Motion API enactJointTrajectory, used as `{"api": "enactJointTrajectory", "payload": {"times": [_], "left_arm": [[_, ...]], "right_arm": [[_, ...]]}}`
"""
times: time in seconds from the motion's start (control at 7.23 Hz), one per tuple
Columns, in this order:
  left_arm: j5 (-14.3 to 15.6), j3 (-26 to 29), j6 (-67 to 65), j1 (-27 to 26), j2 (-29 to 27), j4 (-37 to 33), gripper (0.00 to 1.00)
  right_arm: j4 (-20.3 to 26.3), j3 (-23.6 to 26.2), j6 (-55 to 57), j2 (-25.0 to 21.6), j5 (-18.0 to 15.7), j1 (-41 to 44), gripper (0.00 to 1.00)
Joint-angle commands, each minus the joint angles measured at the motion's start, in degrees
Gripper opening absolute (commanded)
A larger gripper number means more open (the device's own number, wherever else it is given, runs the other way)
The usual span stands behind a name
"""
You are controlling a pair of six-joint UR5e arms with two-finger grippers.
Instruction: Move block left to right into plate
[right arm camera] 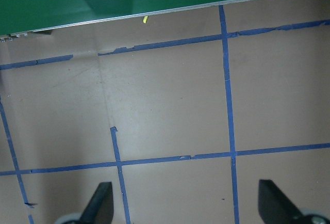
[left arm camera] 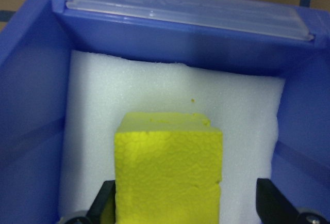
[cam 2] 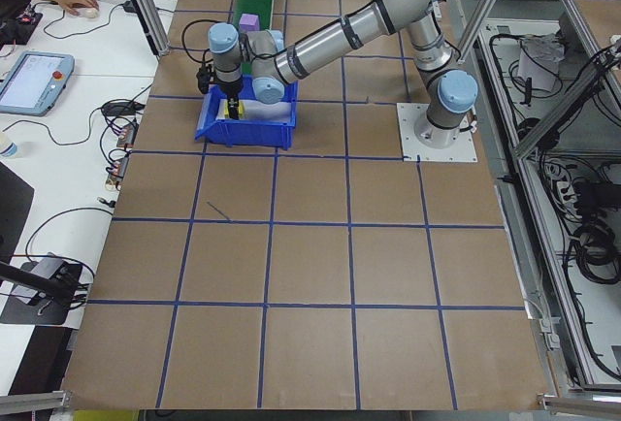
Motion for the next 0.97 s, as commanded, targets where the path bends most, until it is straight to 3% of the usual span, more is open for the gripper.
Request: {"api": "enactJointTrajectory", "payload": {"times": [0.0, 0.55, 0.69, 0.83], "left_arm": [[0.2, 0.2, 1.4, 0.0, 0.4, 0.0, 0.33], [1.0, 0.1, 0.3, -0.1, 6.4, -5.7, 0.25], [3.3, 0.2, 0.2, -0.2, 7.8, -9.0, 0.17], [3.6, 0.4, -0.7, -0.4, 9.1, -9.6, 0.14]], "right_arm": [[-0.1, 0.0, -0.1, 0.0, 0.0, -0.1, 1.0], [0.0, 0.0, -0.2, 0.0, 0.0, -0.1, 1.0], [0.0, 0.0, -0.2, 0.0, 0.0, -0.1, 1.0], [0.0, 0.0, -0.2, 0.0, 0.0, -0.1, 1.0]]}}
